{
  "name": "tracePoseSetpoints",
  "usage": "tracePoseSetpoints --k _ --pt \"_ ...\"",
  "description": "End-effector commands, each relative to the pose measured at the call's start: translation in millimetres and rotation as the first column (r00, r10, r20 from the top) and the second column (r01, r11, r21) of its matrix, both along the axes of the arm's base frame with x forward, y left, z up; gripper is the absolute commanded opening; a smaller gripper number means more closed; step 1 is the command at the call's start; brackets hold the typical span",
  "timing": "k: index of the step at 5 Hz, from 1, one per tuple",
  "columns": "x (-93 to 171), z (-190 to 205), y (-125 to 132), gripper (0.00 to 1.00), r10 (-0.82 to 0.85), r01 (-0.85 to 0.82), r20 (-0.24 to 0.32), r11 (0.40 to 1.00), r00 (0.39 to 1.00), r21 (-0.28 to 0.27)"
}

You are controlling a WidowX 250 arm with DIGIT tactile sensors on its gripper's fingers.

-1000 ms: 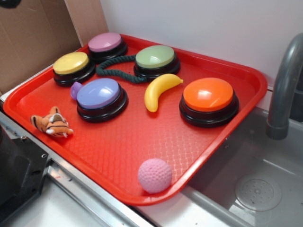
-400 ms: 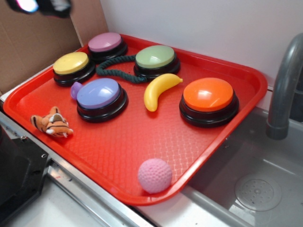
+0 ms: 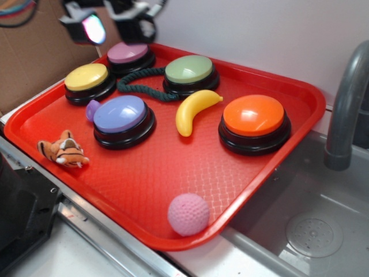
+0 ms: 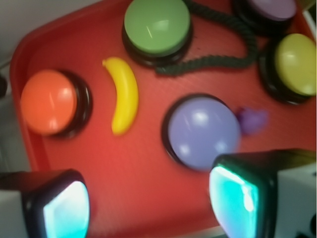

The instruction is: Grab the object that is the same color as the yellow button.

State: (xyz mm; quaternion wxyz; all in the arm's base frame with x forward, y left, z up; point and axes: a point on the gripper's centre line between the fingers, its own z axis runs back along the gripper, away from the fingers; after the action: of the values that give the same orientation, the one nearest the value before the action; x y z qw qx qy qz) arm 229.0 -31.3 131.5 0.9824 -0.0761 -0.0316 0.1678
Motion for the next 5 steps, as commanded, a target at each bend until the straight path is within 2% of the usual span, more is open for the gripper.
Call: tracePoseSetpoints --k 1,2,4,5 --pt "45 -43 8 1.0 0.038 -0.035 0.076 0.999 0.996 -0.039" --pt "54 -66 8 1.0 0.021 -0.021 0.053 1.0 0.998 -0.003" --pt "60 -93 8 1.0 -0.008 0.008 0.037 1.0 0.999 0.003" --pt "62 -101 3 1.0 -0.03 0.029 0.053 1.0 0.998 0.004"
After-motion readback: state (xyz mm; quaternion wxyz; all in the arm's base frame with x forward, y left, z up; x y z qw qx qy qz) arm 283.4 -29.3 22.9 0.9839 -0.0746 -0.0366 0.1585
